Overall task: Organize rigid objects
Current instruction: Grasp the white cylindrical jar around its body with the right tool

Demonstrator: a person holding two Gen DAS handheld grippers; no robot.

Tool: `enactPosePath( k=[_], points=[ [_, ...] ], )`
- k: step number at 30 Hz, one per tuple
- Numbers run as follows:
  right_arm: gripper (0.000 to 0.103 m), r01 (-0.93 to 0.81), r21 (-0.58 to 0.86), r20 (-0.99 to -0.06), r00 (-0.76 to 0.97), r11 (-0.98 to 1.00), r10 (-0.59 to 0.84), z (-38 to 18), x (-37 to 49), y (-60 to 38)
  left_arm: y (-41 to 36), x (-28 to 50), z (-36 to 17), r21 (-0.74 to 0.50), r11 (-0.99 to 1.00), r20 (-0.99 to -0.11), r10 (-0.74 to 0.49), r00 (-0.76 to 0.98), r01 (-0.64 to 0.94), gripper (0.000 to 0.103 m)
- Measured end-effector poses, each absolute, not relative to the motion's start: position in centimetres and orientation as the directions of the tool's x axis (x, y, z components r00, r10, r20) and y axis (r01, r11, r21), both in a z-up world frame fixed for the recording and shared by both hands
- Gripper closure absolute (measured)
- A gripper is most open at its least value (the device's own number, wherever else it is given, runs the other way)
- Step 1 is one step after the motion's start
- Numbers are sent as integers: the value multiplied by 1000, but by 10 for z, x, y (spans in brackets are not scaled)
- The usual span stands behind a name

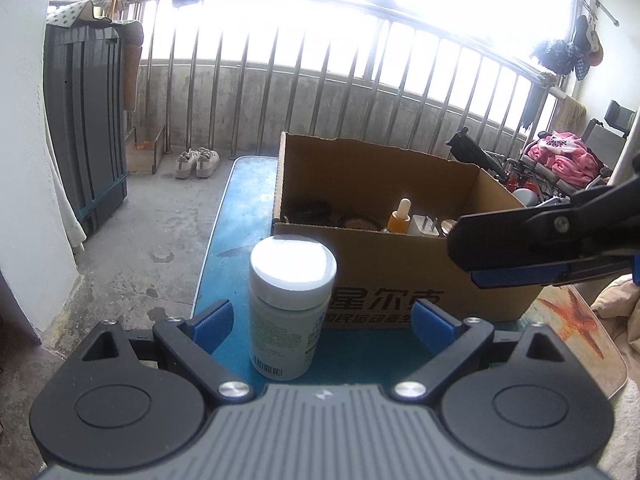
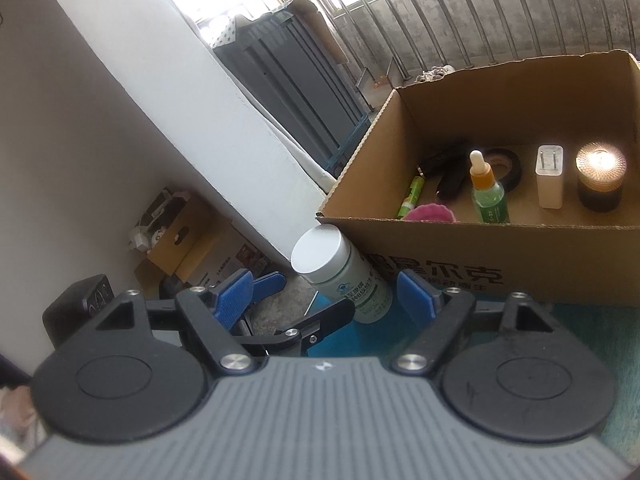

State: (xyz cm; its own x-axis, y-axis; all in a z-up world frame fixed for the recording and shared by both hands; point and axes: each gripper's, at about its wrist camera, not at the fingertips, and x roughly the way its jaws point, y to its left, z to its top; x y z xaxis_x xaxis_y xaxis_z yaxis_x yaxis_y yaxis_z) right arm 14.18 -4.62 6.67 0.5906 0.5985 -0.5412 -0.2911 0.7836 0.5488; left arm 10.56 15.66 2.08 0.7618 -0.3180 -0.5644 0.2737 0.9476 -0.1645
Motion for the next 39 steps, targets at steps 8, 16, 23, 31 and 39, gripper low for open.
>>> enactPosePath(
  k=[8, 16, 23, 31, 39],
  points=[
    [24, -330, 512, -574, 556, 793, 601, 58, 176, -14, 153, 114, 17, -134, 958, -537, -284, 794, 253, 7],
    [24, -348, 485, -618, 513, 802, 596, 42, 205, 5, 147, 124, 11, -130, 958, -539, -286, 793, 257, 27],
    [33, -355, 470, -630, 506, 808, 589, 31, 216, 11, 148, 126, 7, -157, 956, -545, -292, 786, 247, 47],
    [45, -327, 477, -624, 527, 816, 576, 28, 207, -4, 139, 118, 9, -155, 953, -548, -301, 780, 259, 47],
    [44, -255, 483, -617, 579, 837, 533, 29, 174, -42, 116, 111, 10, -165, 925, -556, -373, 743, 341, 47]
  ],
)
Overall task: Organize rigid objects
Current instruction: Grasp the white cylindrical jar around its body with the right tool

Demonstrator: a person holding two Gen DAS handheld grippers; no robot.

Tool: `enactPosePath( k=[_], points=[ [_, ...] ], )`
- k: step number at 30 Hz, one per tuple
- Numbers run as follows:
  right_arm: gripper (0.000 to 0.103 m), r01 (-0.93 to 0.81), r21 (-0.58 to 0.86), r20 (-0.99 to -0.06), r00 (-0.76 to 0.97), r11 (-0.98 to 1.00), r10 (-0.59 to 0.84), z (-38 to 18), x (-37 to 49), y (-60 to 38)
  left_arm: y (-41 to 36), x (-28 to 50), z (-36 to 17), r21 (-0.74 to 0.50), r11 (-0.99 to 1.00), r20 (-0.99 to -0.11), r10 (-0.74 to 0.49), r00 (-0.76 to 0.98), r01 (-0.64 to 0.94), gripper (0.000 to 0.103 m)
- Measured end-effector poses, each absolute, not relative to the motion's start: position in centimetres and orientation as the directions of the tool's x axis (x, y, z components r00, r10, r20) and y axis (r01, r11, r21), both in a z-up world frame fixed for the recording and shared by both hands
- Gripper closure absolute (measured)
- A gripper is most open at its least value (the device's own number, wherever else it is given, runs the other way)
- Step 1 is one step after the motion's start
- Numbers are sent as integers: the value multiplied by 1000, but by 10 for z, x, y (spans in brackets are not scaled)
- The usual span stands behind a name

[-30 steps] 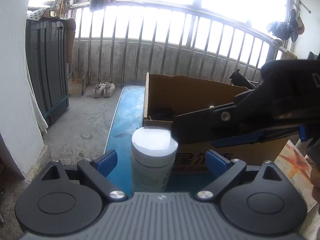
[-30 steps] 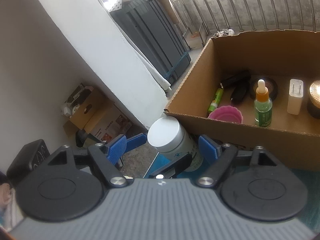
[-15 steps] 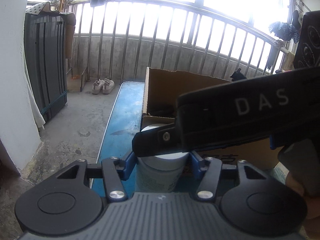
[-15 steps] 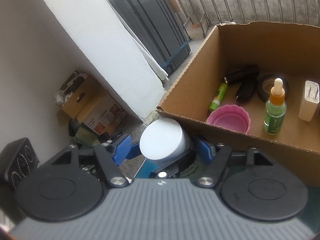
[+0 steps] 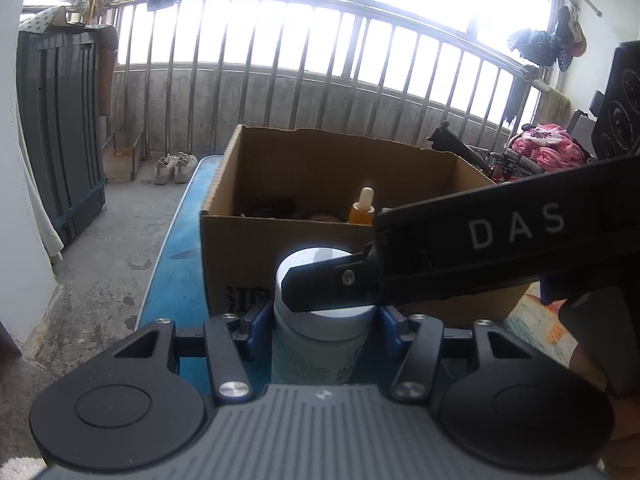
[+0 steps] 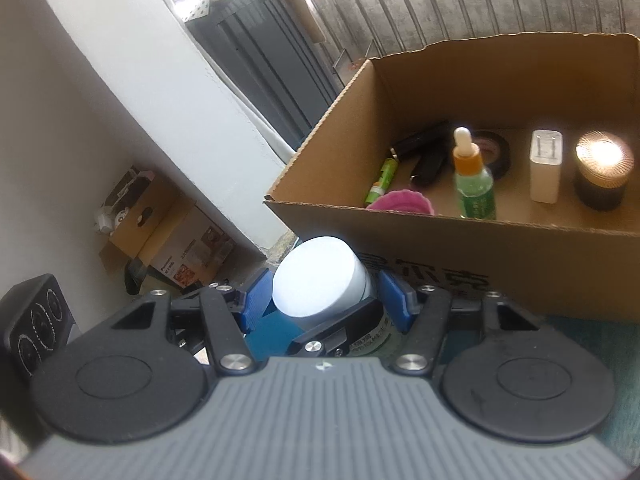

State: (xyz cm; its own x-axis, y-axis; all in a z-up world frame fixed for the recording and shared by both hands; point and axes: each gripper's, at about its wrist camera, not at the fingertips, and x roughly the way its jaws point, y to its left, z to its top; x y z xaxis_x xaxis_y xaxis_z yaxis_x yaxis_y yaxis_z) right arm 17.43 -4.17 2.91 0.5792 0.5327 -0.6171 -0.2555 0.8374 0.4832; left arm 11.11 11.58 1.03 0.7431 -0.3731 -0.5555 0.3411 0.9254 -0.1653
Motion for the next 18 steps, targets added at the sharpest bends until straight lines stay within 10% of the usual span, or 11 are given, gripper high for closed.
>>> enactPosePath(
  k=[18],
  points=[
    [43, -143, 482, -618, 644, 865, 451, 27, 119, -113, 52, 85, 11, -160, 859, -557, -486, 673, 487, 48]
  ],
)
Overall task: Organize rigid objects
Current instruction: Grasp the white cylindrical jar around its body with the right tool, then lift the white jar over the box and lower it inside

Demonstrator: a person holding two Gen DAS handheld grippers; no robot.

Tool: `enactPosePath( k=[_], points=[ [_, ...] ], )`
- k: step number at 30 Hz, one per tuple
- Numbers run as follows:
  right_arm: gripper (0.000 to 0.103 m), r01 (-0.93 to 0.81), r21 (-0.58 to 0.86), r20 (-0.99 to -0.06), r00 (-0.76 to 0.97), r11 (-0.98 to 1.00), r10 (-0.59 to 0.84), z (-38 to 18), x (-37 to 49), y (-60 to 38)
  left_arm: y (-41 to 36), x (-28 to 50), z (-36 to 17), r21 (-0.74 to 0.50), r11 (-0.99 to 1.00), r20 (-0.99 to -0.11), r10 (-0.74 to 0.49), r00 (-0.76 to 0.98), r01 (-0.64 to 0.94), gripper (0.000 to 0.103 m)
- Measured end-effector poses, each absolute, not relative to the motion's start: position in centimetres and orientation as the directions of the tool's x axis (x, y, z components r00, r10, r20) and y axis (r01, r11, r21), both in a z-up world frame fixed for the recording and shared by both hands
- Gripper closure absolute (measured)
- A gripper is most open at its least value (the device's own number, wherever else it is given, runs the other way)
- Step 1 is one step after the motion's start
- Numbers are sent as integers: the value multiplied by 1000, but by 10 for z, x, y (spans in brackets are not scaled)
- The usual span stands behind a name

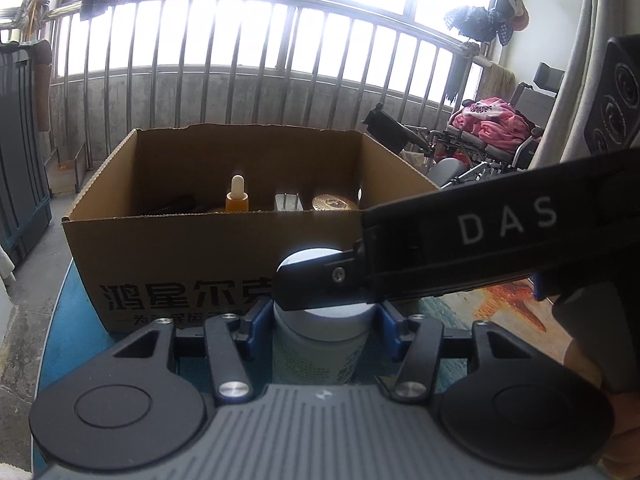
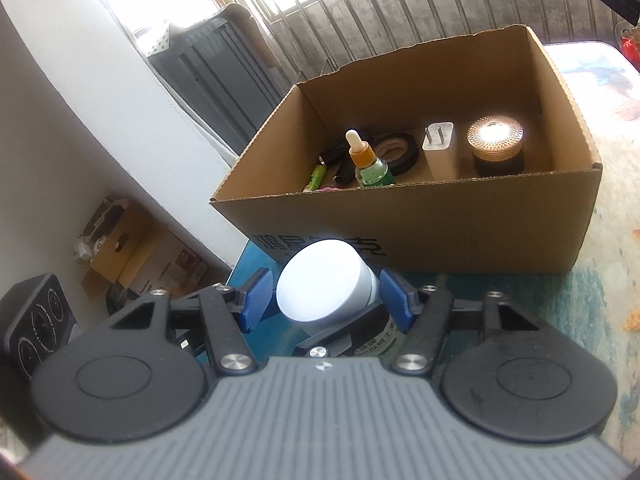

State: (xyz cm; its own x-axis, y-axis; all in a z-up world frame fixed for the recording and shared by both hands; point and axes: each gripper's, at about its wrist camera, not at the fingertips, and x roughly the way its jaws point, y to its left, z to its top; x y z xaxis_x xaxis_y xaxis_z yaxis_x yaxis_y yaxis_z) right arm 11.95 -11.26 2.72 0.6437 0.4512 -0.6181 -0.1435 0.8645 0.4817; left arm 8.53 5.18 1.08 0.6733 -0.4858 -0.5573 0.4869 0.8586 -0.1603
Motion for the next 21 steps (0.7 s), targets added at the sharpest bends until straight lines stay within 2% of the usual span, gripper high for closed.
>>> enactPosePath(
  k=[21],
  points=[
    [42, -146, 479, -624, 637, 866, 453, 27, 123, -111, 51, 87, 10, -151, 857, -568, -483, 667, 493, 48]
  ],
)
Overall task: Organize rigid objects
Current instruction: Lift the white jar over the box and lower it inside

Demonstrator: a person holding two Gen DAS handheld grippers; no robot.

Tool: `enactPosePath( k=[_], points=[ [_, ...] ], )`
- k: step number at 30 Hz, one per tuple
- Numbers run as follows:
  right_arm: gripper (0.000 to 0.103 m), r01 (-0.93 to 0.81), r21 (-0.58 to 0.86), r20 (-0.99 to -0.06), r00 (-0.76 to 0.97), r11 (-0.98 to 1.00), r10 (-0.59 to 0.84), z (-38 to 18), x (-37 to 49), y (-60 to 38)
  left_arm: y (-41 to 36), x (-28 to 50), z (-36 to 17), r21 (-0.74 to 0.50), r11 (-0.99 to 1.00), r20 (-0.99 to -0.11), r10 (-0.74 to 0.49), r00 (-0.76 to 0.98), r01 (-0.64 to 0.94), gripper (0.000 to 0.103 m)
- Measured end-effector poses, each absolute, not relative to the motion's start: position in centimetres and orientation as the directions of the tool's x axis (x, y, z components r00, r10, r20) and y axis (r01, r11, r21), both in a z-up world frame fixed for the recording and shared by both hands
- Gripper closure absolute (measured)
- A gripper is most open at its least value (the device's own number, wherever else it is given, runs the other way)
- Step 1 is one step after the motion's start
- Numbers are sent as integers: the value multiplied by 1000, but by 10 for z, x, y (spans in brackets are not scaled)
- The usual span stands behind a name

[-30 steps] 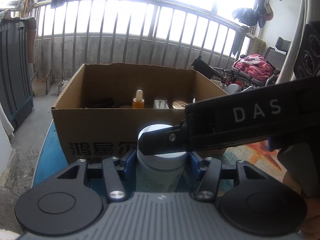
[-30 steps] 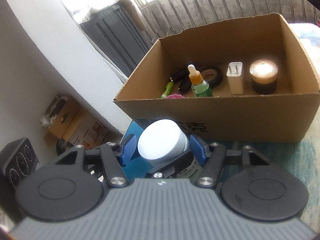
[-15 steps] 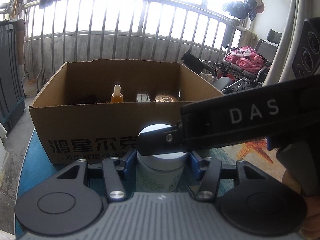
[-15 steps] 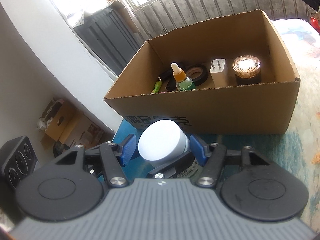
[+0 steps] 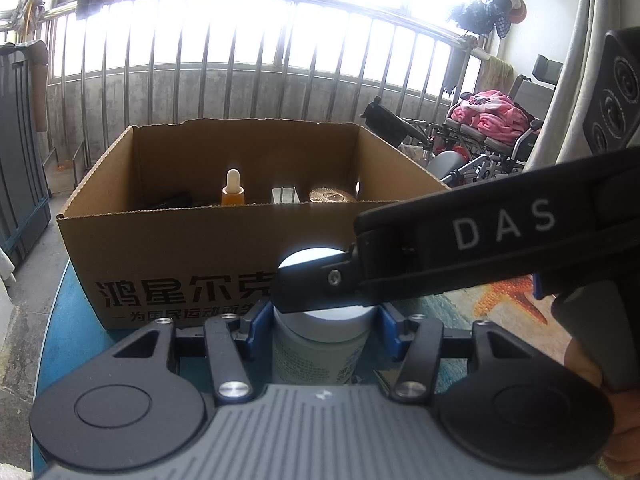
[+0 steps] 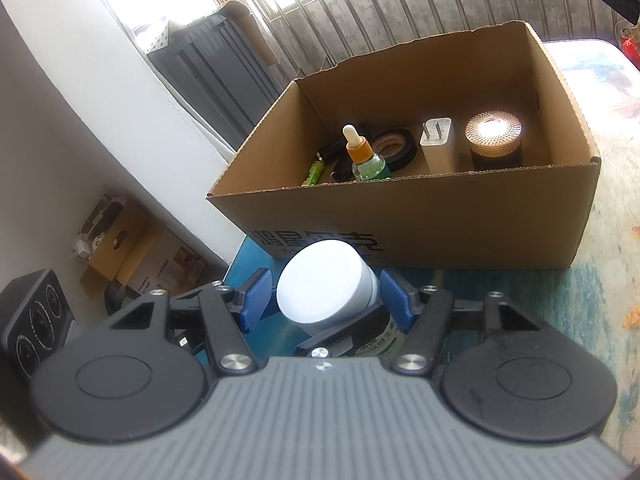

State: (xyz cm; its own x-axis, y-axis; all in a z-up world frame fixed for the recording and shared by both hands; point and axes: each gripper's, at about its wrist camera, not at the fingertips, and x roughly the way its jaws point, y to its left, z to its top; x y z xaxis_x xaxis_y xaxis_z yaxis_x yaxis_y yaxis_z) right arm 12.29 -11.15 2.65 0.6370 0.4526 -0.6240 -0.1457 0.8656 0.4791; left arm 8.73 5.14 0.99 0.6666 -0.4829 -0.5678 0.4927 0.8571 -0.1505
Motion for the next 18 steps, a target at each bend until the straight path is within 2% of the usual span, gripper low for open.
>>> enactPosePath(
  k=[12, 18],
  points=[
    [42, -155, 489, -613, 639, 858, 465, 29, 122, -113, 49, 84, 13, -120, 858, -564, -472, 677, 499, 48],
    [42, -197, 479, -571, 670, 855, 474, 59, 109, -109, 55, 73, 38, -109, 860, -524, -476, 706, 499, 48]
  ],
)
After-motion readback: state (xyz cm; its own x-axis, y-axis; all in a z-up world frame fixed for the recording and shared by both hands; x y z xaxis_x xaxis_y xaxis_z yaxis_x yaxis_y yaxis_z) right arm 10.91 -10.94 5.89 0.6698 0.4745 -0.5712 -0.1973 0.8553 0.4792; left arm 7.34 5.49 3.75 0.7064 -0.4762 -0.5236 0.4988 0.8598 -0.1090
